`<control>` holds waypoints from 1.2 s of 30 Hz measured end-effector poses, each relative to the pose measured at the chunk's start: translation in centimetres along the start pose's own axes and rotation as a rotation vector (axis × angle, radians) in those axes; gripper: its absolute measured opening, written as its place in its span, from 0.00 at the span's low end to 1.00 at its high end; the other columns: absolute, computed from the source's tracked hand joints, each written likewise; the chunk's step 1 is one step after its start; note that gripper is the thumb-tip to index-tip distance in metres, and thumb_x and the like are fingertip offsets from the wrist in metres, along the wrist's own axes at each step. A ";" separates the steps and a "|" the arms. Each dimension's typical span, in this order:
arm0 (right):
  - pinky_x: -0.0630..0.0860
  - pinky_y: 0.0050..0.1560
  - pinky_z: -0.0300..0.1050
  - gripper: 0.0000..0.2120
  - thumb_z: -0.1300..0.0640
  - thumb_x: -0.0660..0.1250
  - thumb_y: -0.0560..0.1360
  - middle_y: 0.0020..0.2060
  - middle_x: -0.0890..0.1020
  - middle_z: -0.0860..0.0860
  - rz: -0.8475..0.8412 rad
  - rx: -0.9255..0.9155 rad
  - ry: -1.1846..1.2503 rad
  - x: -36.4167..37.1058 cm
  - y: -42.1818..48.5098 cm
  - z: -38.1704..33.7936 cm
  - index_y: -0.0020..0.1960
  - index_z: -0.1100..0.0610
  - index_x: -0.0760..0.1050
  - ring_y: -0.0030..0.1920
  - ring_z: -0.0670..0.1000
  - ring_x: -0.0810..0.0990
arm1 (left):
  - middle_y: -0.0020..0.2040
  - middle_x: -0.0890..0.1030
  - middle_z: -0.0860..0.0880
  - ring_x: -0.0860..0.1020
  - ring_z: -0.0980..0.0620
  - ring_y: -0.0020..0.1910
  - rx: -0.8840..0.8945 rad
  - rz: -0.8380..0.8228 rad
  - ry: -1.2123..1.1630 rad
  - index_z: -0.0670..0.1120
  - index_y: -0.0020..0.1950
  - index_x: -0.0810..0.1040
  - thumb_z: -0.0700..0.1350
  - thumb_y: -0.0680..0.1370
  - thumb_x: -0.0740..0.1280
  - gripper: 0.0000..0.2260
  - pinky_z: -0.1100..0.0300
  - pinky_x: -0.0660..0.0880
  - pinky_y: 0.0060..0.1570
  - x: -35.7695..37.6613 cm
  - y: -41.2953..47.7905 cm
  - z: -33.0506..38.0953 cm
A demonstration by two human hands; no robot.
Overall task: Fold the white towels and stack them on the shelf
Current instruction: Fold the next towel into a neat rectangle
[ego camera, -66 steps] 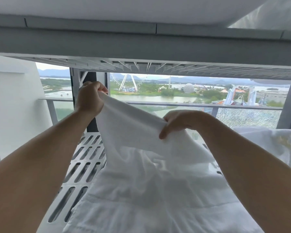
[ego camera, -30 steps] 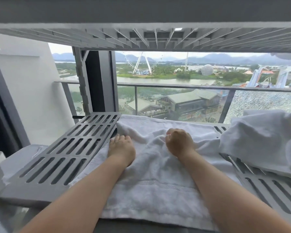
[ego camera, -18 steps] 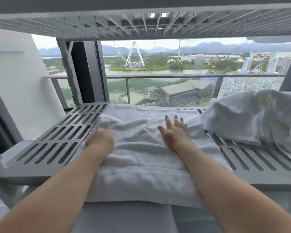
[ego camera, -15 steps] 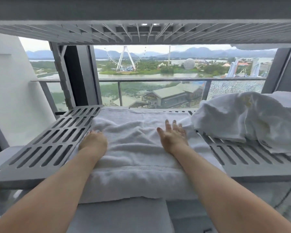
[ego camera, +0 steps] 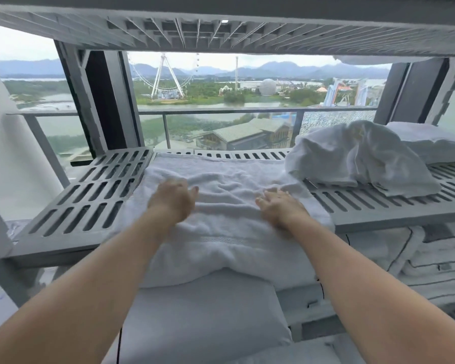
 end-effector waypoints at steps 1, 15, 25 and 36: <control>0.45 0.79 0.55 0.32 0.36 0.49 0.79 0.81 0.51 0.52 -0.008 0.002 -0.018 -0.1 -0.1 0.1 0.80 0.45 0.54 0.81 0.54 0.48 | 0.74 0.70 0.41 0.69 0.42 0.71 0.098 -0.043 -0.042 0.45 0.72 0.71 0.57 0.85 0.50 0.24 0.45 0.68 0.68 0.6 -1.0 1.7; 0.74 0.54 0.49 0.16 0.50 0.60 0.78 0.46 0.83 0.57 0.562 -0.045 -0.211 -5.2 1.8 -2.3 0.48 0.57 0.83 0.48 0.59 0.80 | 0.63 0.77 0.45 0.76 0.44 0.57 0.176 -0.067 0.132 0.46 0.62 0.76 0.62 0.81 0.57 0.23 0.48 0.75 0.55 -1.2 -0.8 5.3; 0.50 0.77 0.62 0.33 0.31 0.49 0.77 0.81 0.52 0.52 -0.080 -0.084 -0.172 -0.1 13.2 -3.4 0.79 0.41 0.55 0.80 0.58 0.51 | 0.77 0.68 0.46 0.66 0.43 0.75 -0.034 -0.136 0.055 0.55 0.76 0.67 0.60 0.83 0.50 0.24 0.41 0.61 0.73 2.5 13.6 3.9; 0.35 0.76 0.64 0.36 0.26 0.38 0.75 0.81 0.40 0.48 -0.107 -0.176 -0.212 1.4 23.3 -4.9 0.80 0.39 0.42 0.80 0.57 0.38 | 0.83 0.42 0.51 0.40 0.49 0.81 -0.225 -0.161 0.115 0.56 0.83 0.45 0.69 0.79 0.42 0.35 0.38 0.34 0.75 6.5 21.9 -0.9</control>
Point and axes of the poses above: each hand's wrist, its own y-axis towards the middle knuckle, its own x-axis out of the palm, z = x × y, the point moved 8 cm from there along y, towards the middle knuckle
